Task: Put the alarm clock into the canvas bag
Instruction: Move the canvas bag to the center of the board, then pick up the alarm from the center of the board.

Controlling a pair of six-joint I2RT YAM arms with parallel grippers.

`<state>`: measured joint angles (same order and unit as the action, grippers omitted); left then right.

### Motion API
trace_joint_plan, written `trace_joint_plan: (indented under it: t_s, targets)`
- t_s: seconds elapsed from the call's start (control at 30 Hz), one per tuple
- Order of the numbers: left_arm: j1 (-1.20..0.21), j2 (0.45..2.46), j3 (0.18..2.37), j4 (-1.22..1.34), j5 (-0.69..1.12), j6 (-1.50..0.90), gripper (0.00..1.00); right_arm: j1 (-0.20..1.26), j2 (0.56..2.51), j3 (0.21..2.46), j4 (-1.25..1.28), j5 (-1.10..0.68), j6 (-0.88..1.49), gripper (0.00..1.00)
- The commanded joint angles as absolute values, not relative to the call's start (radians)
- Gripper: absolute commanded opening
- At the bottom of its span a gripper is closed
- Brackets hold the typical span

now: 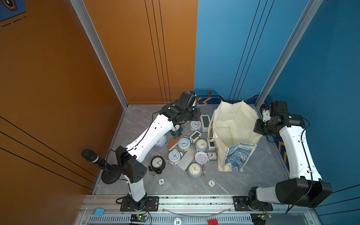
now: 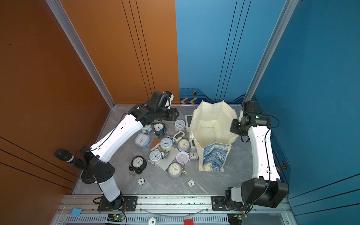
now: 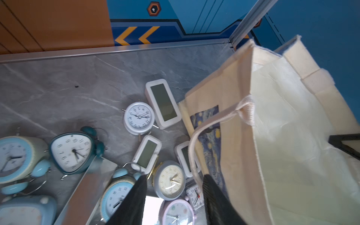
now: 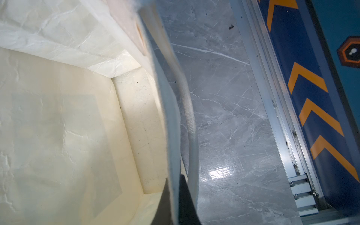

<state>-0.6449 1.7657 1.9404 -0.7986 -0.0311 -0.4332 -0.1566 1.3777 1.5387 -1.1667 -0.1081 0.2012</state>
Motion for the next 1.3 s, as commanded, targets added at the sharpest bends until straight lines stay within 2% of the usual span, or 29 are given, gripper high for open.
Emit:
trace_joint_plan:
  t_s: [0.0,0.1,0.3,0.4,0.57,1.27]
  targets:
    - [-0.609,1.716,1.879,-0.865,-0.070,-0.384,0.50,-0.162,1.376,1.537,-1.147,-0.090,0.193,0.05]
    - [-0.583,1.683,1.821,-0.901,-0.067,-0.369,0.53,-0.159,1.375,1.536,-1.147,-0.088,0.194,0.06]
    - [-0.578,1.665,1.717,-0.969,-0.026,-0.332,0.67,-0.151,1.371,1.526,-1.147,-0.082,0.191,0.06]
    - [-0.590,1.672,1.659,-0.982,0.002,-0.329,0.76,-0.146,1.371,1.523,-1.147,-0.078,0.190,0.07]
    - [-0.612,1.715,1.616,-0.981,0.011,-0.320,0.98,-0.137,1.373,1.523,-1.147,-0.073,0.187,0.08]
    - [-0.626,1.971,1.661,-0.976,-0.034,-0.216,0.98,-0.124,1.370,1.516,-1.147,-0.070,0.186,0.11]
